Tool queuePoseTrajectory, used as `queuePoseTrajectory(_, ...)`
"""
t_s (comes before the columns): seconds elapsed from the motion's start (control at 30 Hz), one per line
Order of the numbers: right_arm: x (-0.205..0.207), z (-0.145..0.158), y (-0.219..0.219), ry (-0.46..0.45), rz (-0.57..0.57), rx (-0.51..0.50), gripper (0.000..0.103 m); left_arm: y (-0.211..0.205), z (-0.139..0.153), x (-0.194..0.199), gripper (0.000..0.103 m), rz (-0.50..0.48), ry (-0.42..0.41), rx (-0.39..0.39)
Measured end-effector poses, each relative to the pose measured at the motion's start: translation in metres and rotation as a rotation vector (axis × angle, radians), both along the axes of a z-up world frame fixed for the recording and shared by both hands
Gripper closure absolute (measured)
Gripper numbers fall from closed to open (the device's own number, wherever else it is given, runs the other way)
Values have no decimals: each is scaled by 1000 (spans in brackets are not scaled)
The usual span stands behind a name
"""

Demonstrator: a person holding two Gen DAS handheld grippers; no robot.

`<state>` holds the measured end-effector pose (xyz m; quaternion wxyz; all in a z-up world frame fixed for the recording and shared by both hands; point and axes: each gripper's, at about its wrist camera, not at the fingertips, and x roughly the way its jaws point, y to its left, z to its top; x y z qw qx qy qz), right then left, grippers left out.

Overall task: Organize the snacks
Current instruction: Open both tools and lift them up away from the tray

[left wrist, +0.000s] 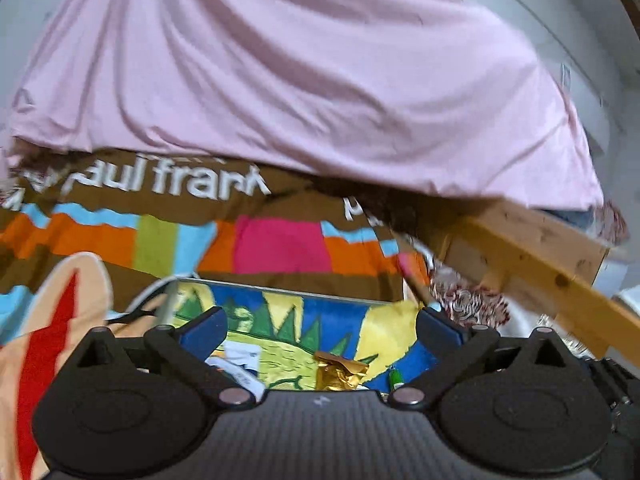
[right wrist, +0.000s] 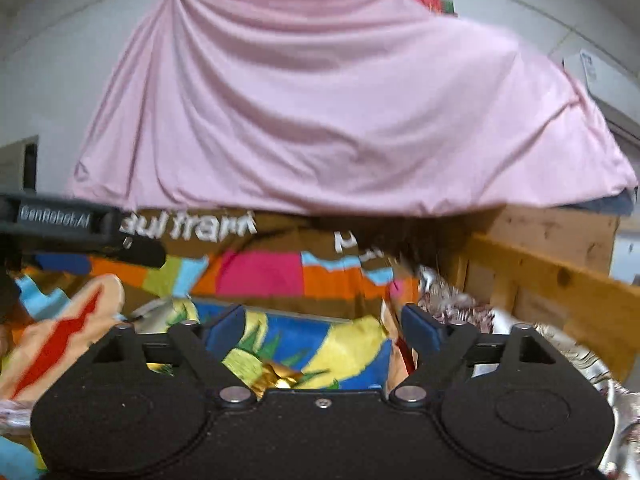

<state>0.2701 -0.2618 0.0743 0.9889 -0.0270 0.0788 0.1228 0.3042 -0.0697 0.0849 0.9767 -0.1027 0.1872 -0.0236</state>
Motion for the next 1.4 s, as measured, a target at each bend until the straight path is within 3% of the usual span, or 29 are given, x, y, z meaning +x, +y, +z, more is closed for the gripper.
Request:
queuePoseTrajectory(0.27, -74, 23, 10, -70, 64, 9, 1, 27, 18, -82, 0, 40, -67, 5)
queuePoseTrajectory(0.47, -123, 25, 19, -76, 121, -1, 1, 41, 20, -143, 0, 60, -86, 46)
queuePoseTrajectory(0.8, -188, 11, 34, -96, 132, -136, 1, 72, 8, -226, 0, 114, -69, 107)
queuePoseTrajectory(1.1, -218, 1, 33, 25, 203, -118, 1, 88, -9, -266, 0, 143, 2, 130)
queuePoseTrajectory(1.4, -209, -14, 48, 148, 241, -173, 1, 93, -34, -258, 0, 140, 153, 129)
